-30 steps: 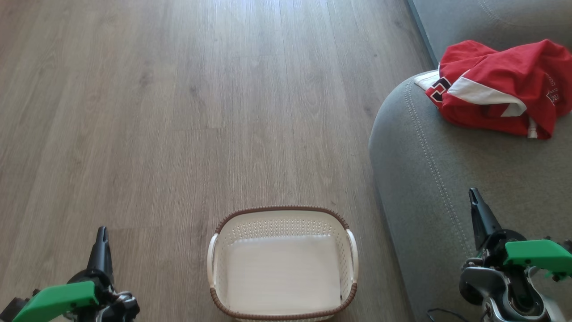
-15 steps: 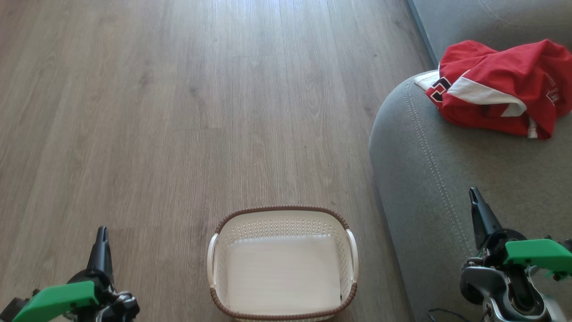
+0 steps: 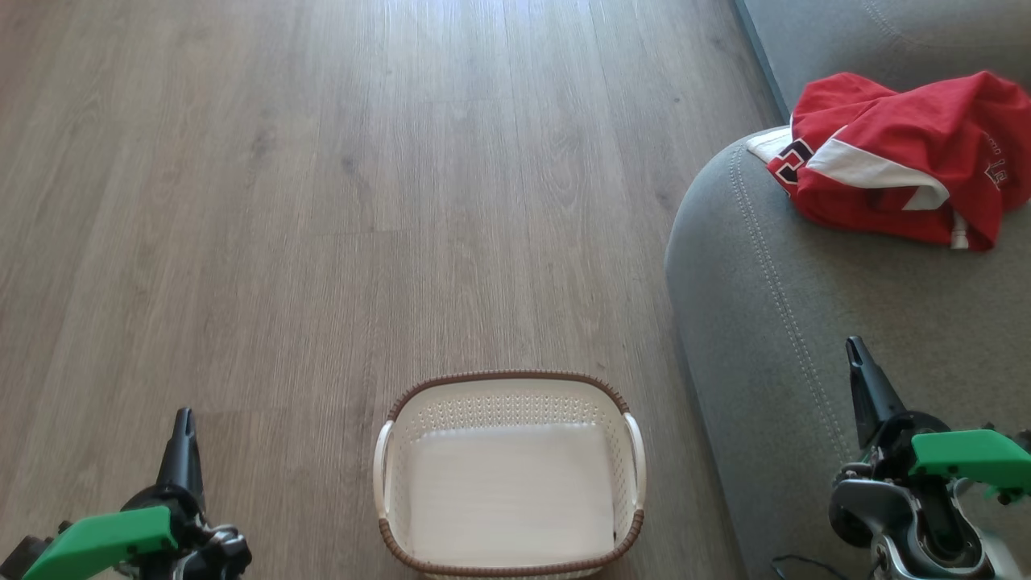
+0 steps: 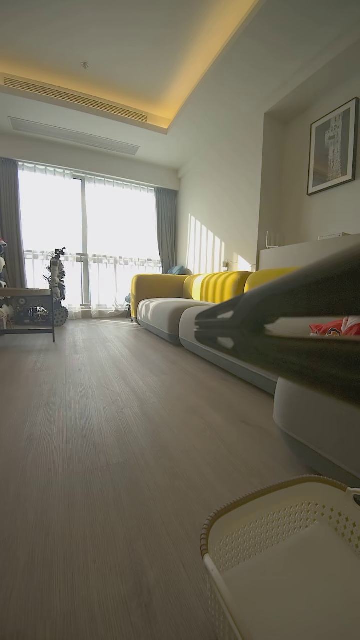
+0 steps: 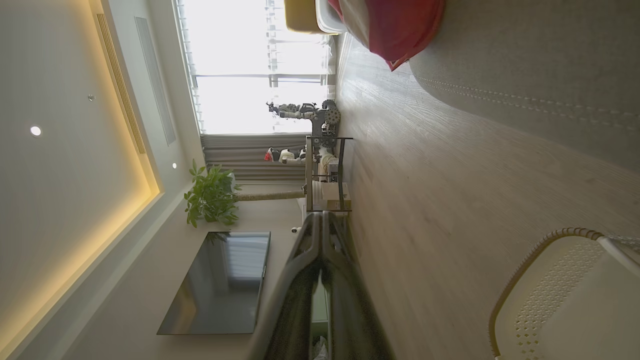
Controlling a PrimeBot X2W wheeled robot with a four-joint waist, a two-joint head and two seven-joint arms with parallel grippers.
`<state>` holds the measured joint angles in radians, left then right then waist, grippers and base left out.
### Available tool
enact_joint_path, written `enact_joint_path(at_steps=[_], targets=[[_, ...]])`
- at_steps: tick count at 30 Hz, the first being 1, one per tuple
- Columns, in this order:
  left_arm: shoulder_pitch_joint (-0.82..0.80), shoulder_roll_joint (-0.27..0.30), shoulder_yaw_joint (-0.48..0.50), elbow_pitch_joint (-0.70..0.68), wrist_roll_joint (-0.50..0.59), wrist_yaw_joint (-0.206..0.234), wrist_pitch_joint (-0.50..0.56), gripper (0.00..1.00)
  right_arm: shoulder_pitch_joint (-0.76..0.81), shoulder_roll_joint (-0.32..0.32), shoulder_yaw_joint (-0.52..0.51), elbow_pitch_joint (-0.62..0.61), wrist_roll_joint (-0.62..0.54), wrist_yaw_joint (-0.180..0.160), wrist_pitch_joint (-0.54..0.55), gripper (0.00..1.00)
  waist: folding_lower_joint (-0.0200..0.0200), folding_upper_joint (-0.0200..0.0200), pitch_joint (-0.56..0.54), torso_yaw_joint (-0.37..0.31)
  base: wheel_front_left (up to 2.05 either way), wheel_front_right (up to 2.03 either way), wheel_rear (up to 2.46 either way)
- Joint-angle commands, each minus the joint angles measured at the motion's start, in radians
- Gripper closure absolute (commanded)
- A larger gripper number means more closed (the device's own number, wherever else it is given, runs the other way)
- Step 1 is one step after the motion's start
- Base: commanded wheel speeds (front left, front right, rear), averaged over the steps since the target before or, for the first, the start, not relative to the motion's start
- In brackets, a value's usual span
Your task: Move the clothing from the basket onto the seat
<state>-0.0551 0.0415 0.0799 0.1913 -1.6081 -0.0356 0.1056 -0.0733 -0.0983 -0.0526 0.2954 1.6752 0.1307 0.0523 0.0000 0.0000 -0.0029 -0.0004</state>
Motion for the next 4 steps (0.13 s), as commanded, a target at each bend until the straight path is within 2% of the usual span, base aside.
enact_joint_path(at_steps=[1, 4], targets=[[-0.047, 0.01, 0.035, -0.037, -0.001, -0.009, 0.005, 1.0, -0.053, -0.02, 0.026, -0.039, 0.01, 0.0, -0.007, 1.0, 0.0, 0.0, 0.0, 0.0, 0.0, 0.0, 0.0], [-0.047, 0.01, 0.035, -0.037, -0.001, -0.009, 0.005, 1.0, -0.053, -0.022, 0.029, -0.04, 0.013, 0.0, -0.01, 1.0, 0.0, 0.0, 0.0, 0.0, 0.0, 0.0, 0.0]])
